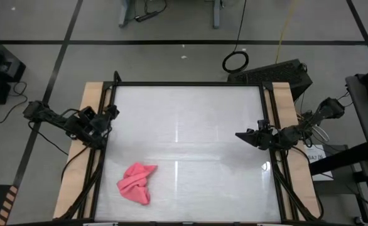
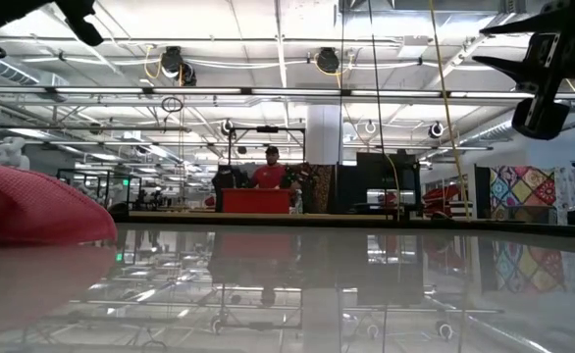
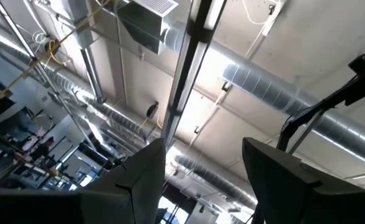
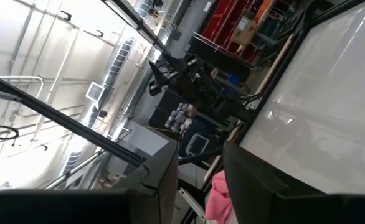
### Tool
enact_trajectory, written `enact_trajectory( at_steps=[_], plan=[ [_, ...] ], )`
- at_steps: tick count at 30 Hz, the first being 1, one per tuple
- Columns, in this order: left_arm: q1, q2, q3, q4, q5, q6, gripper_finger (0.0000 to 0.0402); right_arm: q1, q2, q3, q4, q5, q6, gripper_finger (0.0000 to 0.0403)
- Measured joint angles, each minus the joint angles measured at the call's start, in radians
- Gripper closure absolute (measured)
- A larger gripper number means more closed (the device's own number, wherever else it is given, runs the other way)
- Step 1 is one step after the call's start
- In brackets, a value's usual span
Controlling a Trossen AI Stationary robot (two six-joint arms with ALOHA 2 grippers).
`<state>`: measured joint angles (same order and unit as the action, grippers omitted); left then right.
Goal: Roll towel
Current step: Roll the pink microfiber cloth
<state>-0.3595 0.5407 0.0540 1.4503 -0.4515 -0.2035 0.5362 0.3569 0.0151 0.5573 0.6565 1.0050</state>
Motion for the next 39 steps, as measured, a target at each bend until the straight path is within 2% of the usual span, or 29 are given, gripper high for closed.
enact_trajectory(
  at_steps=[16, 39],
  plan=[
    [0.0, 0.0, 0.0, -0.117, 0.001, 0.001, 0.0182, 0.0, -0.001, 0.0, -0.004, -0.003, 0.003, 0.0284],
    [0.0, 0.0, 0.0, -0.429, 0.002, 0.001, 0.0182, 0.0, 0.0, 0.0, -0.017, -0.004, 0.001, 0.0284]
  ],
)
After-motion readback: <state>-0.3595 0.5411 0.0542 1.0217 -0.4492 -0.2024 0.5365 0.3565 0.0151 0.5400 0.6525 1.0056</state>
